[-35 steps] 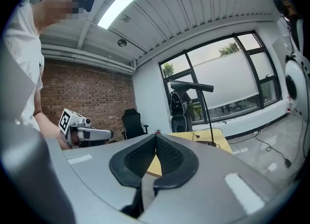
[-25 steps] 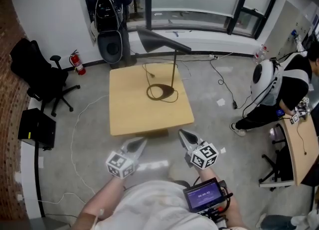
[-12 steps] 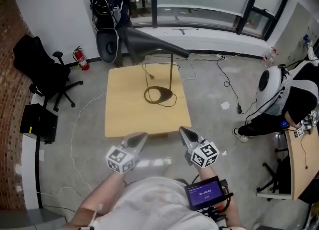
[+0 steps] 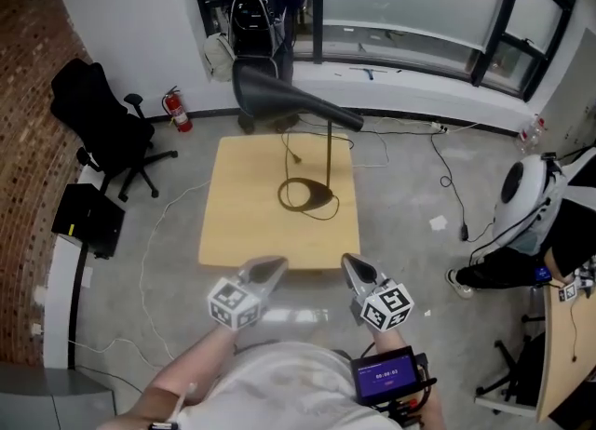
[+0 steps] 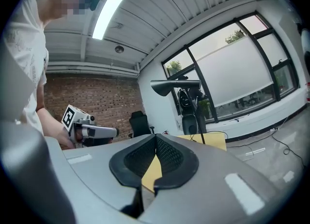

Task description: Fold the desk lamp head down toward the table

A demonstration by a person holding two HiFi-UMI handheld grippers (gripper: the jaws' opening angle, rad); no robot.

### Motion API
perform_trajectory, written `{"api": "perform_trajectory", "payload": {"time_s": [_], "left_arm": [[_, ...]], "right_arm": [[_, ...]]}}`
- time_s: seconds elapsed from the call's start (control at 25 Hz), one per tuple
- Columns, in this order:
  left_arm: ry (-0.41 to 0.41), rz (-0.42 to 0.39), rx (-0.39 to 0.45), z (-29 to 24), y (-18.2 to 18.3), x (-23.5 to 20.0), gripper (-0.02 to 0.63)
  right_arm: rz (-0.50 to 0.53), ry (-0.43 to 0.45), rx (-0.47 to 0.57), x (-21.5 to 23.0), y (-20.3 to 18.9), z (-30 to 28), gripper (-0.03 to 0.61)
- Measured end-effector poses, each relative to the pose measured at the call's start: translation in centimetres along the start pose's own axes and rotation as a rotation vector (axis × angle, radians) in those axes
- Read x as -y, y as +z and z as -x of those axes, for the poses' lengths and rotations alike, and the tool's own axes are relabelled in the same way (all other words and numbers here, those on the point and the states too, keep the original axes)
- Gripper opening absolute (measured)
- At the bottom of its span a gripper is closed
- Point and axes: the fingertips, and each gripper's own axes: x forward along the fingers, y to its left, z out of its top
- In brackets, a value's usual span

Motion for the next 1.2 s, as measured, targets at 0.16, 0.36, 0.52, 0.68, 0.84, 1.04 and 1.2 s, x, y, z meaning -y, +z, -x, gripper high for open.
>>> {"api": "perform_trajectory", "payload": {"time_s": [0.16,0.36,0.52,0.68,0.84,1.04,1.2], "left_arm": [[0.039,-0.004,0.000,-0.4,0.0,0.1,0.002],[0.078,-0.005,0.009,-0.7,0.3,0.2,0.002],[0.101,0.001,0.003,-0.4,0.3,0.1,0.002],[0.103,-0.015,0.003,-0.4,0.5,0.4,0.002],[0.098,-0.017,-0.008,-1.1,0.7,-0.1,0.002],[0.059,-0.023,-0.010,-3.4,1.3,-0.8,0.002],[0.017,-0.026,0.002,-5.4,1.8,-1.3,0.002]], "right_arm": [[-0.004,0.036,-0.002,0.6,0.0,0.1,0.014],[-0.012,0.061,0.005,1.6,0.2,0.1,0.014],[-0.022,0.093,0.011,1.5,0.1,-0.3,0.014],[-0.049,0.101,0.005,1.7,-0.7,-0.5,0.013],[-0.053,0.101,0.018,2.0,-0.6,-0.8,0.013],[-0.048,0.065,0.024,3.4,0.1,-1.0,0.014],[-0.031,0.036,0.018,4.5,0.7,-1.2,0.014]]}}
